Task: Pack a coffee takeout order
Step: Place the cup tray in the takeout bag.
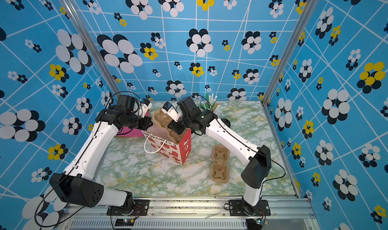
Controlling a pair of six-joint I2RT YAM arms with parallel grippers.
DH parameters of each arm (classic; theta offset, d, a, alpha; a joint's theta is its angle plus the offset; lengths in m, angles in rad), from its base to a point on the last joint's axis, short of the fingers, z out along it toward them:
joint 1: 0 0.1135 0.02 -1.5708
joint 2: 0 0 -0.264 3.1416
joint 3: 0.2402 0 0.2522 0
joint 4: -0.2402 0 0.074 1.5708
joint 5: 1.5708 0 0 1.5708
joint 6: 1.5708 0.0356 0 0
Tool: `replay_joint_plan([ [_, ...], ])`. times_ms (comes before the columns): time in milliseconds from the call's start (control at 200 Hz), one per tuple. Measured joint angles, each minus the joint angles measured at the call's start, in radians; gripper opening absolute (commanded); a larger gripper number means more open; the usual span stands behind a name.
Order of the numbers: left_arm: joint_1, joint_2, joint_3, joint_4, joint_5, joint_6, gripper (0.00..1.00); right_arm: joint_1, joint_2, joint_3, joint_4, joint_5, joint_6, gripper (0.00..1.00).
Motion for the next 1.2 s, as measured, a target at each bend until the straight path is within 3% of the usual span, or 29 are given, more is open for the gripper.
replay_joint_plan([
  [345, 0.010, 0.000, 0.000, 0.000, 0.011, 0.000, 0.05, 0.028, 0.007, 0.017, -0.067, 0.050, -0.066, 0.03],
  [710, 0.010, 0.000, 0.000, -0.013, 0.013, 0.000, 0.05, 0.066, 0.125, 0.160, -0.177, 0.097, -0.087, 0.03],
  [1199, 0.010, -0.009, 0.000, -0.023, -0.014, 0.002, 0.05, 0.084, 0.188, 0.220, -0.274, 0.122, -0.104, 0.00],
])
